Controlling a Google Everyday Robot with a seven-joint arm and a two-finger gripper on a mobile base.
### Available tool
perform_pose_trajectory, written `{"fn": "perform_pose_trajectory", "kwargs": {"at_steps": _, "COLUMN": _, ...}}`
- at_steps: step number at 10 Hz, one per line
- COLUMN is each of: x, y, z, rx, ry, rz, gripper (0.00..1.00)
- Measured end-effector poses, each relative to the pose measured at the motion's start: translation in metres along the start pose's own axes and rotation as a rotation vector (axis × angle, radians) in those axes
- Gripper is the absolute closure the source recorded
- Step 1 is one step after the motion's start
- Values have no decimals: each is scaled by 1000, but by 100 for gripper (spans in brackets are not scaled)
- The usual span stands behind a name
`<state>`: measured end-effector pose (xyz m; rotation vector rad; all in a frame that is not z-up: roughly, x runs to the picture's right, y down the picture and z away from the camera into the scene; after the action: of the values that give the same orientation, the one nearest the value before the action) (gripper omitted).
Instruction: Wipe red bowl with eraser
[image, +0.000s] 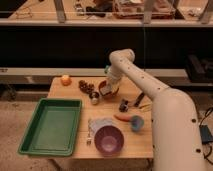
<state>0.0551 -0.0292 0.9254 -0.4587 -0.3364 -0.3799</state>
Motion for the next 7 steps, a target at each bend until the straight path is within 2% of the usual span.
{"fn": "perform_pose_trajectory", "kwargs": {"at_steps": 1, "x": 11, "y": 5, "z": -3, "rx": 9, "ry": 10, "rz": 26, "gripper": 100}}
{"fn": "perform_pose_trajectory", "kwargs": {"at_steps": 3, "x": 19, "y": 5, "z": -6, "rx": 25, "ry": 41, "rz": 131, "gripper": 100}}
{"fn": "perform_pose_trajectory", "kwargs": {"at_steps": 4, "x": 17, "y": 0, "z": -8, "rx": 42, "ry": 68, "rz": 216, "gripper": 100}}
{"fn": "perform_pose_trajectory", "kwargs": {"at_steps": 5, "x": 15, "y": -5, "z": -10, "rx": 49, "ry": 88, "rz": 254, "gripper": 100}}
{"fn": "perform_pose_trajectory", "kwargs": {"at_steps": 7, "x": 6, "y": -20, "z": -10, "rx": 54, "ry": 103, "rz": 305, "gripper": 100}}
